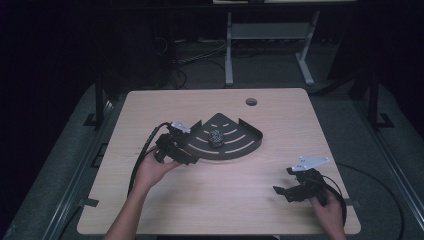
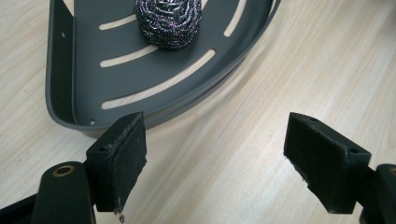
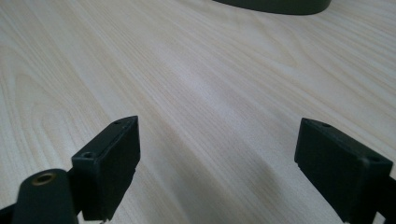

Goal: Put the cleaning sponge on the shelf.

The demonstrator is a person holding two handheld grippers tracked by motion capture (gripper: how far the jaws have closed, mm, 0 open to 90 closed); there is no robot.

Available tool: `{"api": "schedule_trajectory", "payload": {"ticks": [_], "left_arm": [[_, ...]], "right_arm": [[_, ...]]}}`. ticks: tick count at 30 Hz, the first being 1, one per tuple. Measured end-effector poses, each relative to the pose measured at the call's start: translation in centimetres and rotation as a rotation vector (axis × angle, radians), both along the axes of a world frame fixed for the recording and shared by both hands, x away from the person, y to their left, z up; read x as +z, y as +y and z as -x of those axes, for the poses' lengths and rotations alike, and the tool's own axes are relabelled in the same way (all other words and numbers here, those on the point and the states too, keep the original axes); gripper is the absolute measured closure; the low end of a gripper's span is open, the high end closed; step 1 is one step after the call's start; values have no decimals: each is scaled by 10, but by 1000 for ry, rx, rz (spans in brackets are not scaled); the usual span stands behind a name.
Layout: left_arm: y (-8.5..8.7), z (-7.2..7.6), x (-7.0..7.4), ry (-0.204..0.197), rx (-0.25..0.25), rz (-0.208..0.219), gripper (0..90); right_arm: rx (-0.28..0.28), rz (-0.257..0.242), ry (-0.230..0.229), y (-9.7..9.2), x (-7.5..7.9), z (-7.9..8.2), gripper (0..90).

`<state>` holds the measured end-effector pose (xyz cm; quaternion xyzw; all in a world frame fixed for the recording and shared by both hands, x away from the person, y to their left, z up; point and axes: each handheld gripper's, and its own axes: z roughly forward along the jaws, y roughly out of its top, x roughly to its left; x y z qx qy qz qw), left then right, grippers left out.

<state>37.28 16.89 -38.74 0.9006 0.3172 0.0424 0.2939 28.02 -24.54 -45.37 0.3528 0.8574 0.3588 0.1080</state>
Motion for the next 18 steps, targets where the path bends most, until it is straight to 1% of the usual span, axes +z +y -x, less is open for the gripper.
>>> {"api": "schedule_trajectory", "payload": {"ticks": [6,10,12,14,18], "left_arm": [[7,9,2,-11,9,19,206],[12,16,2,-15,11,16,206],[15,19,1,-19,15,24,206],[18,23,0,-19,16,21,207],[23,30,-2,-19,26,31,207]], "right_arm": [[-3,1,1,1,-1,0,139],[-6,4,5,2,-1,0,139],[-10,4,8,2,-1,0,138],[-9,4,9,3,-1,0,138],[-2,10,4,3,-1,-1,139]]}}
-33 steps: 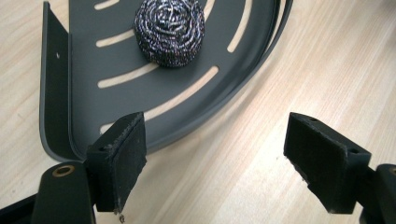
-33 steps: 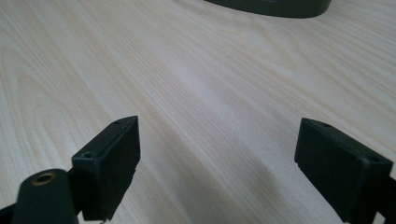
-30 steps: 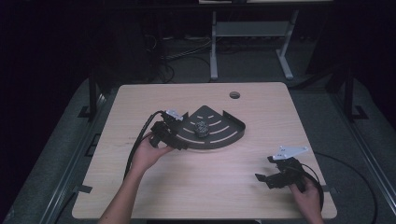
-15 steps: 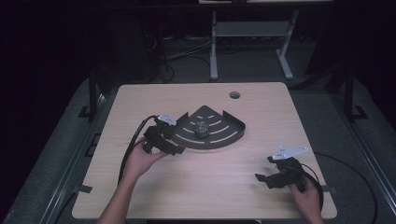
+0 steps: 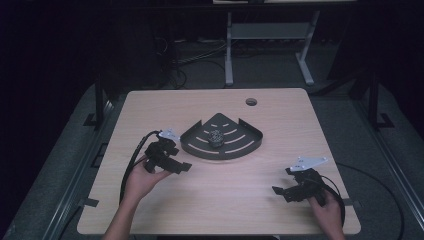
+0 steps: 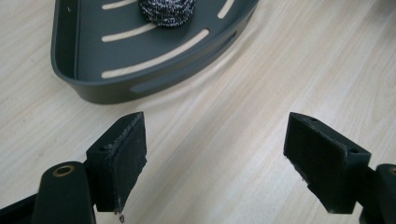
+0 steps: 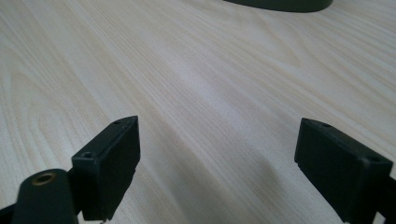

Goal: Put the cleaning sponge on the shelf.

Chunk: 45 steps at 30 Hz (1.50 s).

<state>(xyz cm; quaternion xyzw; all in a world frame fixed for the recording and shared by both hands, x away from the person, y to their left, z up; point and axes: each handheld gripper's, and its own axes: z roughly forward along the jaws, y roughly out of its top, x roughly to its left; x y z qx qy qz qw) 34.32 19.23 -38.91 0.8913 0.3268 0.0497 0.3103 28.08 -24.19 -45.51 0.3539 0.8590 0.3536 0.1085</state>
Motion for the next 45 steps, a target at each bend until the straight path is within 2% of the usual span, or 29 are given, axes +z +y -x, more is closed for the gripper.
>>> {"api": "schedule_trajectory", "payload": {"ticks": [11,20,27,45], "left_arm": [[14,19,-7,2,17,-8,207],[24,28,-9,-1,28,-14,207],[30,38,-11,0,37,1,211],[48,61,-19,1,57,1,211]], "right_arm": [[-6,-2,5,1,0,1,139],[-5,1,6,1,0,0,138],[-3,6,6,2,-1,0,138],[-5,10,11,2,-3,0,139]]}}
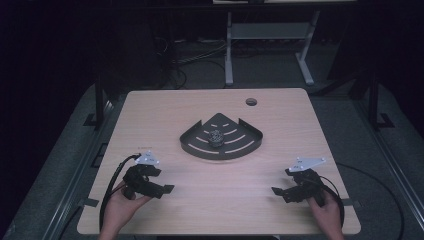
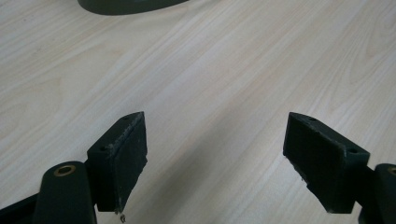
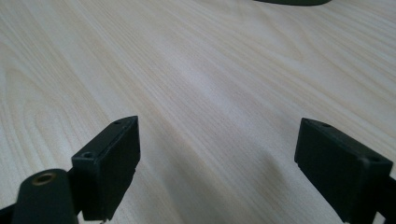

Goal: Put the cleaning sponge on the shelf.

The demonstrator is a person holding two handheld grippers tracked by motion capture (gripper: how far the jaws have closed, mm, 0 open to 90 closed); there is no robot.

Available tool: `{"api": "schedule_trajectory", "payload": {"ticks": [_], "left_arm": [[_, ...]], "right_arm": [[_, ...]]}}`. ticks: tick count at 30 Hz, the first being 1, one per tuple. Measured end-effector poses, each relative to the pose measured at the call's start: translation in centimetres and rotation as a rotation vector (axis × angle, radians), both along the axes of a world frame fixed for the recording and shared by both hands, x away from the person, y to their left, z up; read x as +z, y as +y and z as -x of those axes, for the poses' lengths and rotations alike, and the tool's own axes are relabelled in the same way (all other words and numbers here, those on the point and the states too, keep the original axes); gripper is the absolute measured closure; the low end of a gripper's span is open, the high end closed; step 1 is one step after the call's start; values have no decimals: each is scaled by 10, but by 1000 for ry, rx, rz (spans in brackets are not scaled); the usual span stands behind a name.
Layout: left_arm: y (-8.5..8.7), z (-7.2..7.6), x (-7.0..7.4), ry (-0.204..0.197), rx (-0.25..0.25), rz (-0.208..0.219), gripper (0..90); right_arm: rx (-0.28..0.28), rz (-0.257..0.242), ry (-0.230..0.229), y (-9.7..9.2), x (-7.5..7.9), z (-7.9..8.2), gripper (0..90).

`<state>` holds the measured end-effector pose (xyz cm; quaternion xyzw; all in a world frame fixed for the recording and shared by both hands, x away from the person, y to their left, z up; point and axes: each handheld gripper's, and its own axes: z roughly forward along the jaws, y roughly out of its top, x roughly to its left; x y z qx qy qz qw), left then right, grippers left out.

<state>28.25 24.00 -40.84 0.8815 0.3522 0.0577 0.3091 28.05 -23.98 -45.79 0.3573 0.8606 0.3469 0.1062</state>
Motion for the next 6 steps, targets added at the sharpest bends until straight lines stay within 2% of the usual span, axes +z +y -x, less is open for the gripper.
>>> {"api": "schedule_trajectory", "payload": {"ticks": [6], "left_arm": [[5,12,-5,-4,8,-2,211]], "right_arm": [[1,-3,-4,0,1,1,139]]}}
